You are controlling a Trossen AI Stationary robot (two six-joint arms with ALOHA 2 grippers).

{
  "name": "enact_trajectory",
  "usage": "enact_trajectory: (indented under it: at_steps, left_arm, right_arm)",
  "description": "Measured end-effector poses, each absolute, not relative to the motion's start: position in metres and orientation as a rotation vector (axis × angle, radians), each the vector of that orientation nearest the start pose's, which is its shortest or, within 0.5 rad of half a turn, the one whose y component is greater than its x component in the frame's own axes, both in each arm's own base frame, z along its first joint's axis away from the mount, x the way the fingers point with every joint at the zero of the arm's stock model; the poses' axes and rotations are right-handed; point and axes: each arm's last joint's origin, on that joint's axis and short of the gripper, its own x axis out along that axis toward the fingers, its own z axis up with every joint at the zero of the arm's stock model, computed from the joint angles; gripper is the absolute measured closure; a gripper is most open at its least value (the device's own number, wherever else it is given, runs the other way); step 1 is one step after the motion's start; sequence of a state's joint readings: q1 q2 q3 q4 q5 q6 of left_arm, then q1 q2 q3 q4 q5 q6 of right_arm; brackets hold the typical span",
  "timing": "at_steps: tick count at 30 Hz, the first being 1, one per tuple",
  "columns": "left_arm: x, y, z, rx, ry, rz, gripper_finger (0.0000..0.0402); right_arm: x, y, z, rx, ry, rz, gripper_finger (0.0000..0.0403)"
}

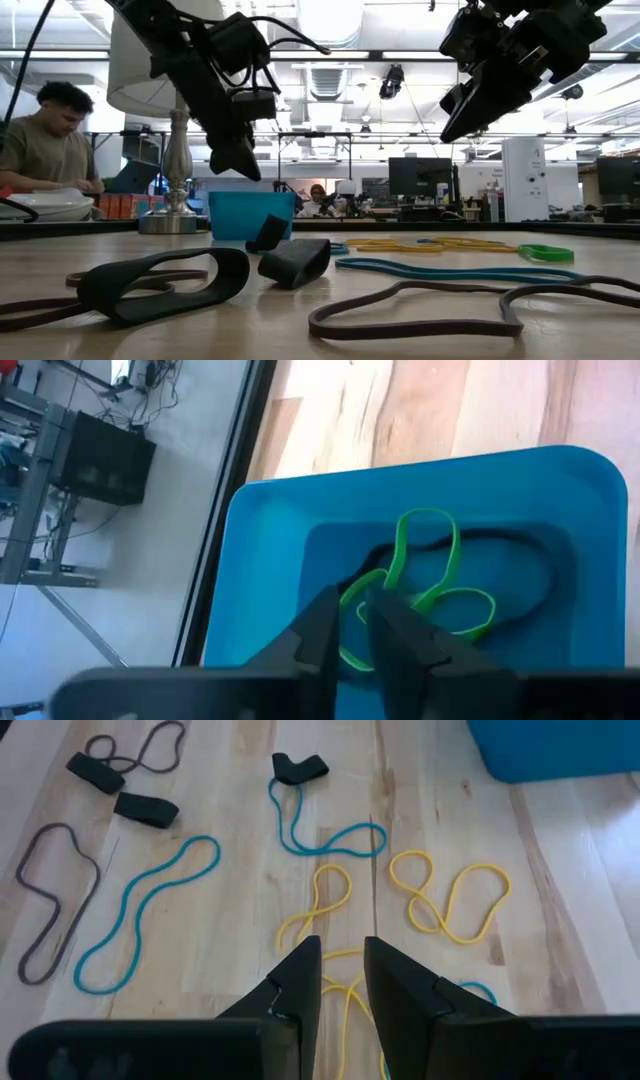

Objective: Pick and place rubber bands into bin
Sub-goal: Put the black rubber band into the blue bin, then put the top green rubber band into the blue bin

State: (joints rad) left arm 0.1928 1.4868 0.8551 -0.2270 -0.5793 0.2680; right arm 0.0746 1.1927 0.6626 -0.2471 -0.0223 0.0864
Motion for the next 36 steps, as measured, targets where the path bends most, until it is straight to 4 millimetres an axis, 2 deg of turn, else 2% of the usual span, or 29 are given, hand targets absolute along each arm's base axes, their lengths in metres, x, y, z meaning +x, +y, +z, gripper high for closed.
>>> enact_trajectory:
  at_steps: [4,8,15,19,23,29,36]
  left_arm:
    - [0.283,0.071,0.201,0.407,0.959,0.605,0.0326]
    - [0.284,0.065,0.201,0.388,0.942,0.601,0.0312]
    - [0.284,0.042,0.198,0.384,0.969,0.528,0.031]
    - [0.282,0.031,0.196,0.358,0.978,0.512,0.031]
    - [0.283,0.023,0.196,0.356,0.968,0.498,0.031]
    - [0.283,0.017,0.196,0.326,0.953,0.5,0.031]
    - [0.282,0.015,0.195,0.329,0.962,0.493,0.031]
  right_arm:
    - [0.232,0.018,0.208,0.061,0.783,0.058,0.0334]
    - [0.234,0.018,0.208,0.05,0.743,0.067,0.0337]
    - [0.227,0.018,0.197,0.004,0.807,0.082,0.0333]
    - [0.224,0.016,0.188,-0.017,0.822,0.026,0.0337]
    - [0.22,0.013,0.179,-0.026,0.809,-0.05,0.0342]
    - [0.216,0.011,0.168,0.015,0.808,-0.076,0.0343]
    - [0.205,0.016,0.156,0.082,0.924,0.066,0.0337]
